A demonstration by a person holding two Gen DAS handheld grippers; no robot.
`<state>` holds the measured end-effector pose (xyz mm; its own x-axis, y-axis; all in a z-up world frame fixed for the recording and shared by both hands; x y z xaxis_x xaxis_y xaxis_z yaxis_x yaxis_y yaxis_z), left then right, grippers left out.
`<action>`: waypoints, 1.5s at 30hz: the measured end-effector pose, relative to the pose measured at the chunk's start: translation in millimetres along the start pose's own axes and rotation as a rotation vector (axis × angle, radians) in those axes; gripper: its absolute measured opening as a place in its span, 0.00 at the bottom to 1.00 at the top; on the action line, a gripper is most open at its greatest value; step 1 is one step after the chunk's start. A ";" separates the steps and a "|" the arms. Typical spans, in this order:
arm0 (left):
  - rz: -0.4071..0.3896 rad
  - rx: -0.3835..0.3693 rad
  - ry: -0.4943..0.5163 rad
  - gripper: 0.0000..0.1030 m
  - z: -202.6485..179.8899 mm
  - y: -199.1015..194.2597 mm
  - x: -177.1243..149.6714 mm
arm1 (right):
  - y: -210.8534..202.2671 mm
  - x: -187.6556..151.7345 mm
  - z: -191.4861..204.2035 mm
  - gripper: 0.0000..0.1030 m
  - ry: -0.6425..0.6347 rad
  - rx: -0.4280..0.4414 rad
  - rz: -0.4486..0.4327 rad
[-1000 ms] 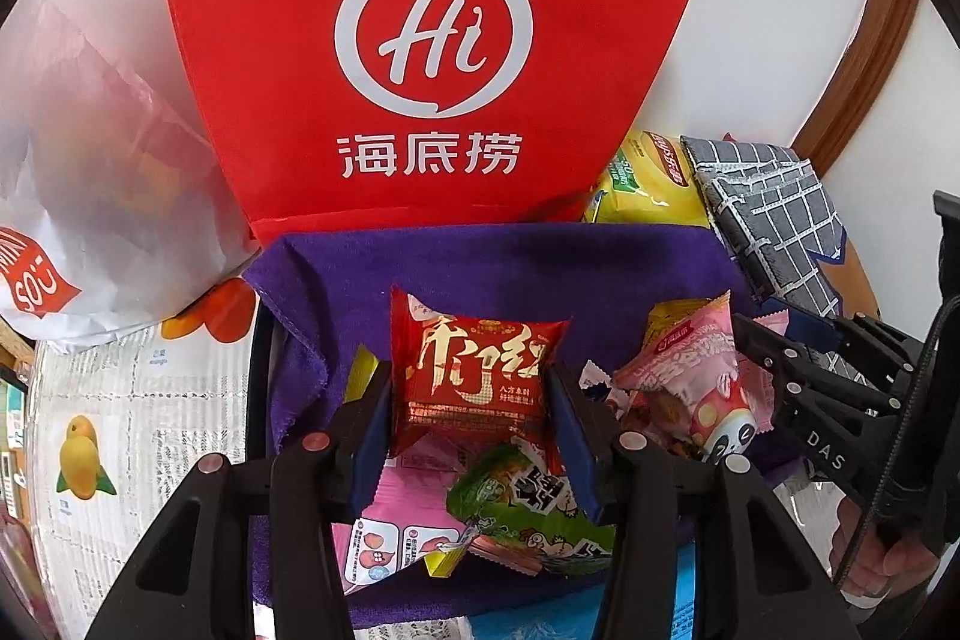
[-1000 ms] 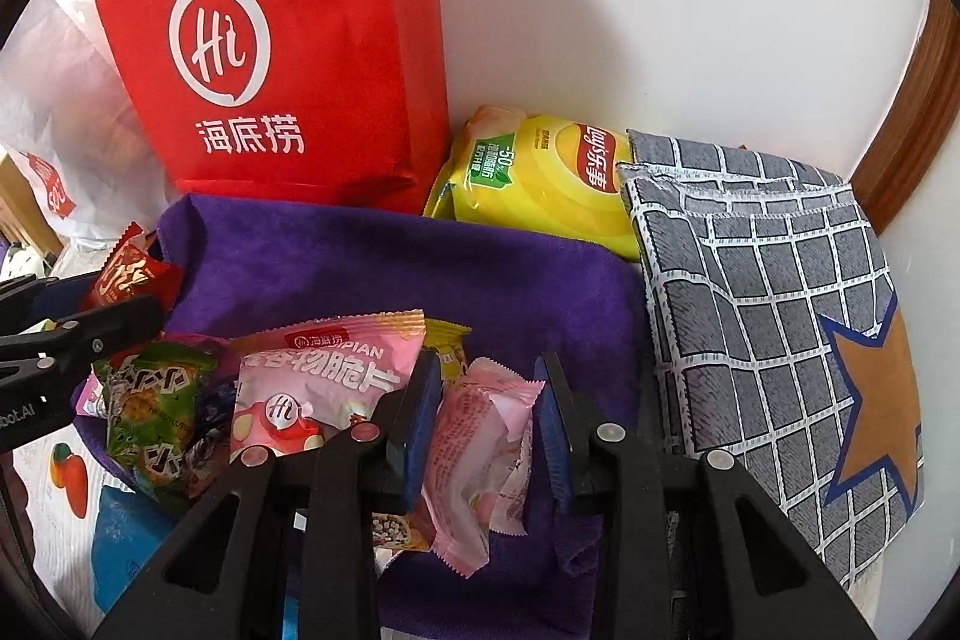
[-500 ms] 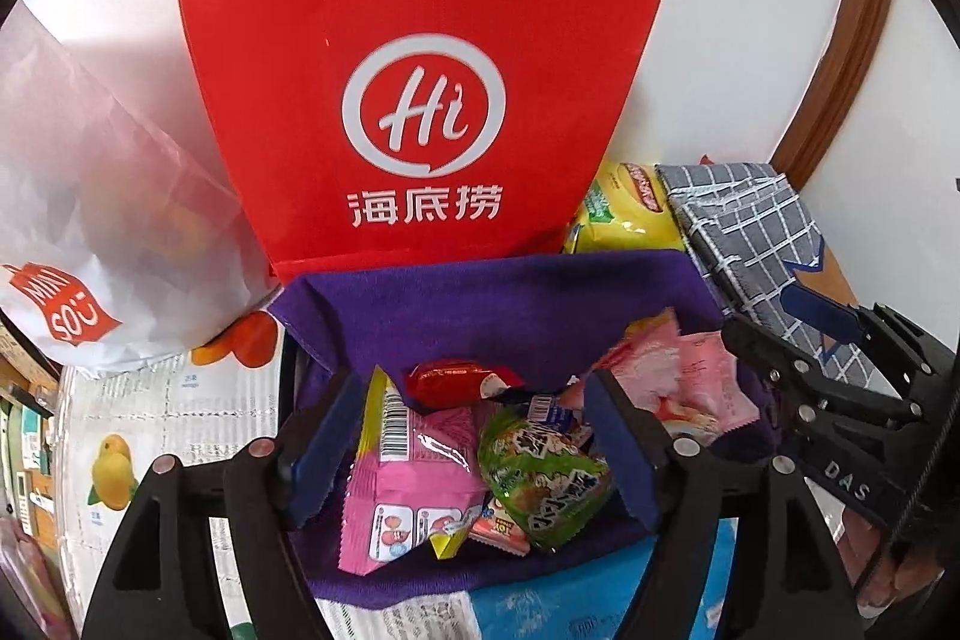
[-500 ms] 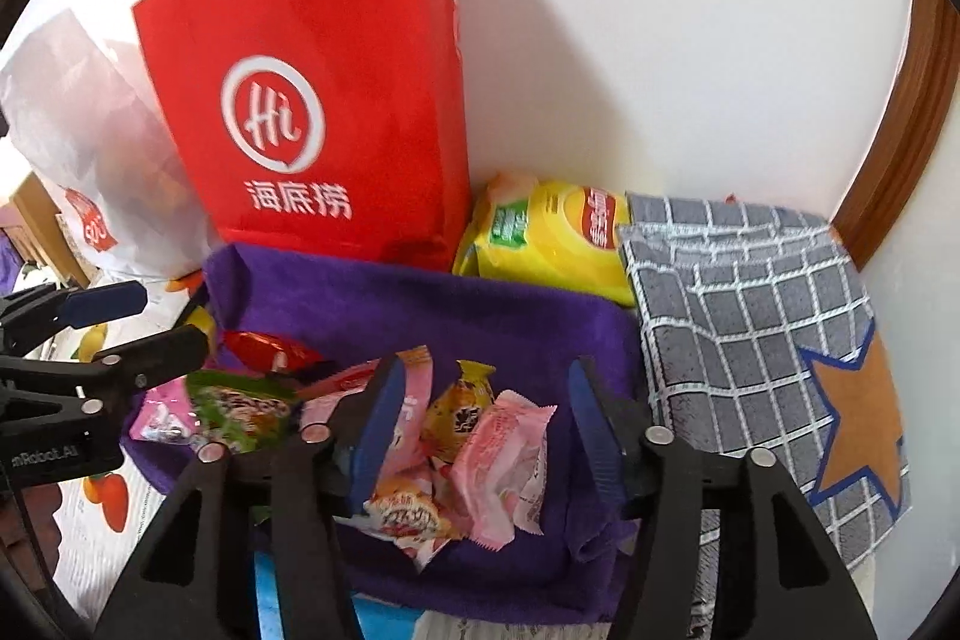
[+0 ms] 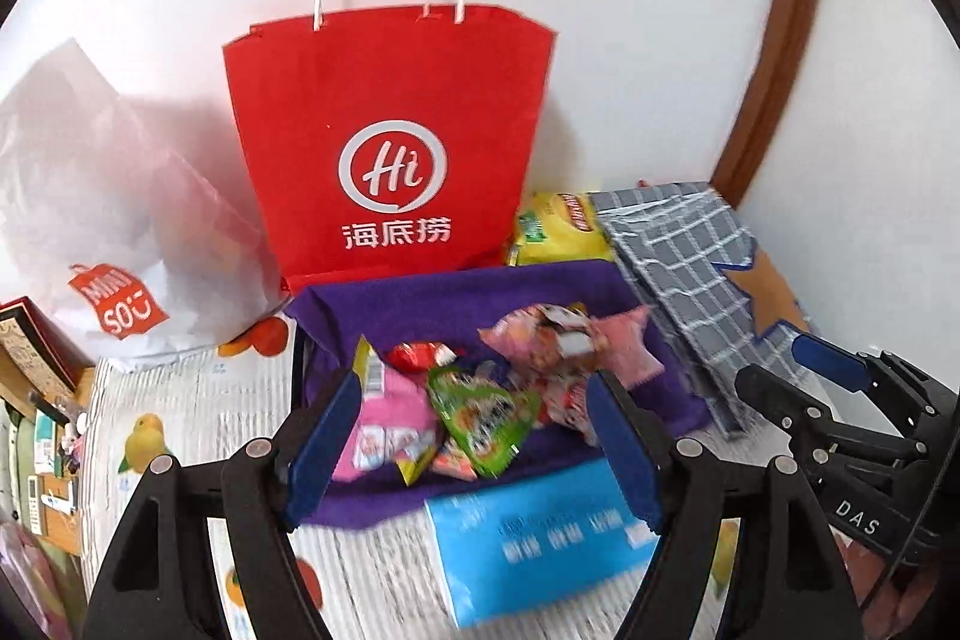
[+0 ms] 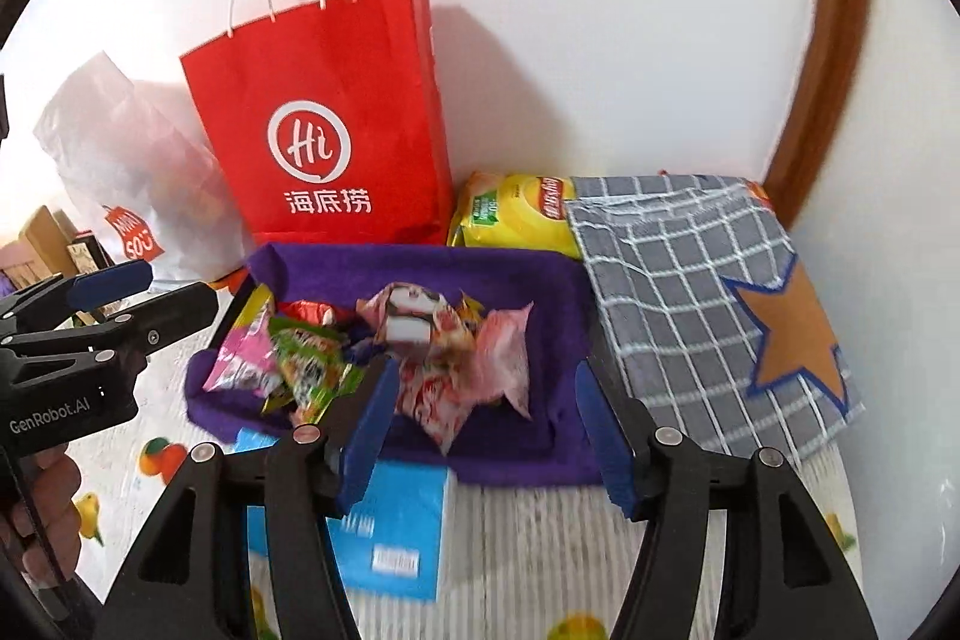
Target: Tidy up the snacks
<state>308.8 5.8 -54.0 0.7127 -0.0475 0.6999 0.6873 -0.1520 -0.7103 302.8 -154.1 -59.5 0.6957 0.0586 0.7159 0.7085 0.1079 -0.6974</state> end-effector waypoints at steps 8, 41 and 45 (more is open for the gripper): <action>-0.052 0.017 -0.016 0.76 -18.1 -66.8 -45.1 | -62.9 -40.2 2.1 0.60 0.009 0.004 -0.019; -0.179 0.121 -0.020 0.94 -64.6 -197.9 -157.0 | -212.5 -166.2 -29.0 0.98 0.061 -0.057 -0.169; -0.174 0.125 -0.019 0.94 -65.6 -197.9 -158.5 | -214.0 -168.0 -27.6 0.98 0.061 -0.057 -0.173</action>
<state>50.6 -21.3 -19.4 0.5831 -0.0124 0.8123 0.8117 -0.0326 -0.5832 37.4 -214.4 -31.5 0.5680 -0.0165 0.8229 0.8223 0.0549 -0.5664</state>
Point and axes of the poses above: each gripper's, at about its wrist camera, not at the fingertips, and y roughly the way its jaws point, z to its left, x to its top, the point moved 5 cm from there along y, roughly the way its jaws point
